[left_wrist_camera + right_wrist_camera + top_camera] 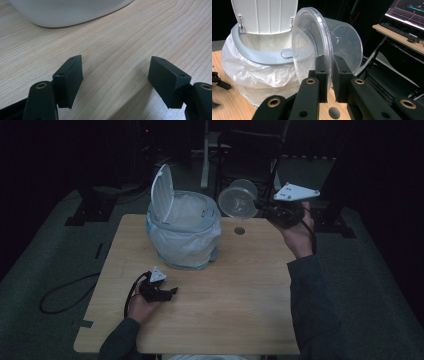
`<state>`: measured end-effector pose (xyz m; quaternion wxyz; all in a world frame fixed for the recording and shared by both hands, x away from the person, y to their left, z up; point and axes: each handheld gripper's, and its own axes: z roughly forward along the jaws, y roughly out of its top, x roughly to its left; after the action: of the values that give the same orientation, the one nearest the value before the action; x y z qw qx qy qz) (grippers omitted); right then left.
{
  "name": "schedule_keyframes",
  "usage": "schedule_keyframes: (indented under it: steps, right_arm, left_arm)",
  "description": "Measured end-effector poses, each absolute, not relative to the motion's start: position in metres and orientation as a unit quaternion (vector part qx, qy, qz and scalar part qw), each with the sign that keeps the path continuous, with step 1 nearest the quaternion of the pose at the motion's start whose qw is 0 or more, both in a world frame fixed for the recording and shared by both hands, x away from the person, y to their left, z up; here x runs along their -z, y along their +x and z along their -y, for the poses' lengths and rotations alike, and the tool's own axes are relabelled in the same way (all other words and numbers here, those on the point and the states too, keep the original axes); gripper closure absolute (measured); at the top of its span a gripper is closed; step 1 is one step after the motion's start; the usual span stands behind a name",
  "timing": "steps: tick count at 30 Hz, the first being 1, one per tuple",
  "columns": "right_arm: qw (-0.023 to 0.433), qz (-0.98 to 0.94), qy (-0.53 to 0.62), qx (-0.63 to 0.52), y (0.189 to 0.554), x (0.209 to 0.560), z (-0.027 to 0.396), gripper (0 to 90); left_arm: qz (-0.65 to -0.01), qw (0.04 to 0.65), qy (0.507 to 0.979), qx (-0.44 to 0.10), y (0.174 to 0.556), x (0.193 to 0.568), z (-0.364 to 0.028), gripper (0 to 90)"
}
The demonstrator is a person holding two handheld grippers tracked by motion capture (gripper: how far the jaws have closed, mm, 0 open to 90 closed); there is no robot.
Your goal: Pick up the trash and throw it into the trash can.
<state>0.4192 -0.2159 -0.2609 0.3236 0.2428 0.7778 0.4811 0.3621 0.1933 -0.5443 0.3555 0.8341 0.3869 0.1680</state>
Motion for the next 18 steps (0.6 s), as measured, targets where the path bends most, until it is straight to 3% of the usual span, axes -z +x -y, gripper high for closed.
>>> schedule_keyframes:
  steps: [18]
  right_arm:
    - [0.312,-0.777,0.231,-0.496,0.429,0.251,0.196,83.3]
  left_arm:
    - [-0.387,0.356,0.834,-0.168,0.362,0.544,-0.193,28.8]
